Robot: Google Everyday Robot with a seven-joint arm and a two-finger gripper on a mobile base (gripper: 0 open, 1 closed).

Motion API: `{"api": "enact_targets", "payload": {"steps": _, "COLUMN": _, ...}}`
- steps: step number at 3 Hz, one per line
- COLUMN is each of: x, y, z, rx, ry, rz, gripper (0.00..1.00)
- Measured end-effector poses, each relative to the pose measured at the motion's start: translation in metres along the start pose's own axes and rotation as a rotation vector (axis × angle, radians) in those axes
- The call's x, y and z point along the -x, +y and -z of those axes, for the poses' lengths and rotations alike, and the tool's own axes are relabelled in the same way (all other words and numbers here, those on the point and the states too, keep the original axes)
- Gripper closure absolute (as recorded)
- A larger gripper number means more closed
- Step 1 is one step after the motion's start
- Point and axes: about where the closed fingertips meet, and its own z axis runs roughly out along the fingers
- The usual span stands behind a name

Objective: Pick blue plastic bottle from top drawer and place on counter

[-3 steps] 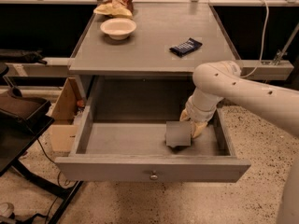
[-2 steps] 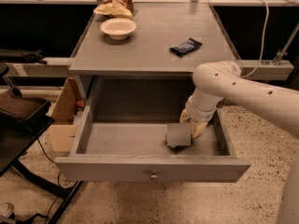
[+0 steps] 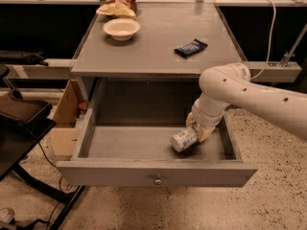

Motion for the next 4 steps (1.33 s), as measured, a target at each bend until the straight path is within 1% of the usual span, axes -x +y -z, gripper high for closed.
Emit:
{"api": "enact_targets", "payload": {"steps": 1, "x": 0.017, "y": 0.004, "z": 0.035, "rx": -0.070, "ry": 0.121, "rz": 0.070, "gripper": 1.00}}
{"api": "enact_targets", "payload": {"steps": 2, "x": 0.032, "y": 0.019, "z": 0.078, "rx": -0.119, "ry": 0.258, "rz": 0.167, "gripper": 1.00}}
{"api": "enact_targets", "payload": {"steps": 3, "x": 0.032, "y": 0.039, "z": 0.160, "rx": -0.177, "ry": 0.481, "rz": 0.350, "gripper": 1.00}}
{"api": "enact_targets", "payload": {"steps": 4, "x": 0.025, "y": 0.043, "z": 0.225, "rx": -0.222, "ry": 0.607, "rz": 0.487, "gripper": 1.00}}
